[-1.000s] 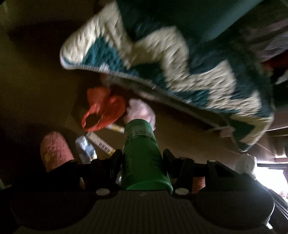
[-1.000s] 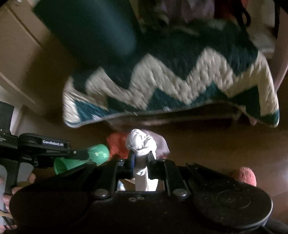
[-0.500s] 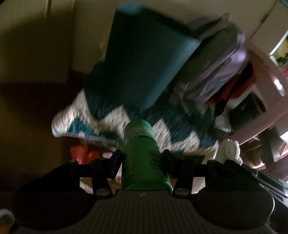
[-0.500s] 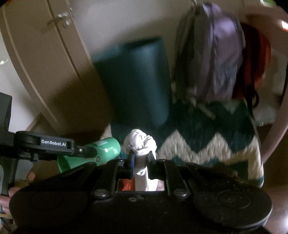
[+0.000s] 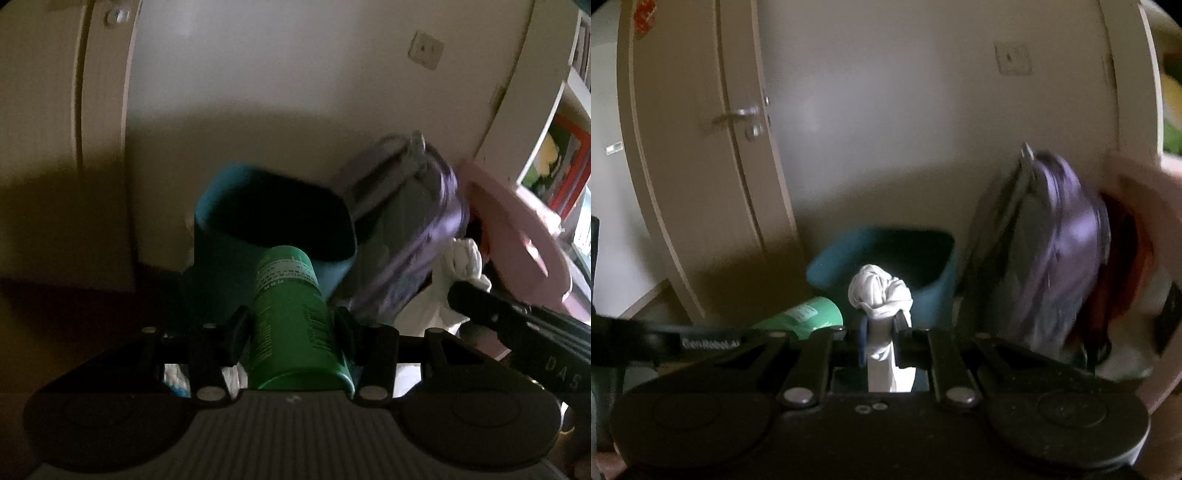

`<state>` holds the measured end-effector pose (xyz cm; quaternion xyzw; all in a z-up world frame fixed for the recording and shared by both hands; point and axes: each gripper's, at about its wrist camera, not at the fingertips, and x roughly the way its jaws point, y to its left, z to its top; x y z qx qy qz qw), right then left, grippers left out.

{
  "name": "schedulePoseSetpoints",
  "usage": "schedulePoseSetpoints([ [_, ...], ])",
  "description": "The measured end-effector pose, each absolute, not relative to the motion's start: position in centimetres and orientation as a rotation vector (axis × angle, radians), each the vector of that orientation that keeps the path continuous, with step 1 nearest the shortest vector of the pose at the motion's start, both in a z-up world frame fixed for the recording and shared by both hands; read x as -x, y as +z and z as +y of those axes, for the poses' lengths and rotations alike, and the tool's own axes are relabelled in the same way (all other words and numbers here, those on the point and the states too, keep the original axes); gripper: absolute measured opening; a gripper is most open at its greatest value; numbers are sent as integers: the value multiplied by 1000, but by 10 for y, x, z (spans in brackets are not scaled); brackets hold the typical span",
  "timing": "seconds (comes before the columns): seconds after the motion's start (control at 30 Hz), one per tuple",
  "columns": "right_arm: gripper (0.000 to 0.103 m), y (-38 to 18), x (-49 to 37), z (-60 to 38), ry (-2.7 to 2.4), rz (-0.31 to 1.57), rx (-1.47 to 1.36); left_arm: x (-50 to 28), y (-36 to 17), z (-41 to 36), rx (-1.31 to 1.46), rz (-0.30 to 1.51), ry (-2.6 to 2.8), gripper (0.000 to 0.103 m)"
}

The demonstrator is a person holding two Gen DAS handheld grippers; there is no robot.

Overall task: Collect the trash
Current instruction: 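Lift the green can and white sock with both tools toward the wastebasket, then open both tools over the wastebasket to drop can and sock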

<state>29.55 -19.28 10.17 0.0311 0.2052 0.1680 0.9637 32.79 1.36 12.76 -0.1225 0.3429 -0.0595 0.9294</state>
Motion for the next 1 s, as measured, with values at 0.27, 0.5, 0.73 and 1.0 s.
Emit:
schedulePoseSetpoints([
  [0.27,12,137,-357,-181,303,352,-67,-389,162,25,225,651,-102,49],
  [0.5,12,134,-425,-175,280,370,-75,-450,149,26,183,647,-78,49],
  [0.73,12,94,-480,-170,287,435,-72,-514,108,31,181,719,-45,49],
  [1.0,12,42,-518,-158,344,568,-45,-568,53,31,170,853,-17,49],
])
